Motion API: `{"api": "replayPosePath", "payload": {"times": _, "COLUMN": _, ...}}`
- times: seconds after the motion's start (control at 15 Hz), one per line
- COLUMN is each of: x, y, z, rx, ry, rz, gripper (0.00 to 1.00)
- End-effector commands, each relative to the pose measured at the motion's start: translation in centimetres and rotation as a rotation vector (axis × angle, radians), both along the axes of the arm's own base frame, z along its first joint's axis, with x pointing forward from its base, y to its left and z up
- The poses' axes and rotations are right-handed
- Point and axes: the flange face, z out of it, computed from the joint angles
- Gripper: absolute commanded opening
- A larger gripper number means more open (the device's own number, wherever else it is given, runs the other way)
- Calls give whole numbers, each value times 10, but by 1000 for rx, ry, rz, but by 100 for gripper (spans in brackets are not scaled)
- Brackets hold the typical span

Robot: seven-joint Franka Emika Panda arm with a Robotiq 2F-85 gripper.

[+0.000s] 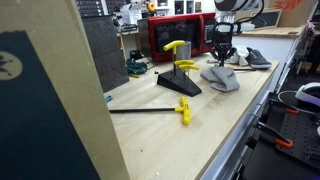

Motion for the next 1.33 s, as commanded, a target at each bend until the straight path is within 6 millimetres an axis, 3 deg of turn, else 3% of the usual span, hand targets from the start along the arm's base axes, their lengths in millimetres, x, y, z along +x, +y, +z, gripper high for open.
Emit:
{"api": "replayPosePath", "payload": {"times": 0.0, "x": 1, "y": 3, "z": -1, "rx": 8, "ry": 15, "rz": 34, "gripper": 24}}
{"api": "replayPosePath", "payload": {"times": 0.07, "x": 0, "y": 3, "z": -2, "rx": 6, "ry": 18, "rz": 37, "gripper": 34}}
{"api": "replayPosePath", "payload": {"times": 0.2, "x": -4, "y": 3, "z": -4, "rx": 3, "ry": 32, "rz": 46, "gripper": 42}}
{"api": "replayPosePath", "payload": {"times": 0.33, "x": -8, "y": 2, "z": -8, "rx": 4, "ry": 42, "rz": 46, "gripper": 42}}
{"api": "replayPosePath", "payload": {"times": 0.4, "x": -9, "y": 2, "z": -11, "rx": 4, "ry": 45, "rz": 45, "gripper": 21}}
{"api": "replayPosePath", "payload": {"times": 0.53, "x": -8, "y": 3, "z": -12, "rx": 3, "ry": 42, "rz": 47, "gripper": 16}}
{"api": "replayPosePath", "payload": {"times": 0.67, "x": -7, "y": 4, "z": -12, "rx": 2, "ry": 38, "rz": 53, "gripper": 1}}
{"api": "replayPosePath", "payload": {"times": 0.8, "x": -6, "y": 4, "z": -10, "rx": 3, "ry": 33, "rz": 58, "gripper": 5}}
{"api": "replayPosePath", "payload": {"times": 1.27, "x": -8, "y": 6, "z": 8, "rx": -2, "ry": 2, "rz": 71, "gripper": 5}}
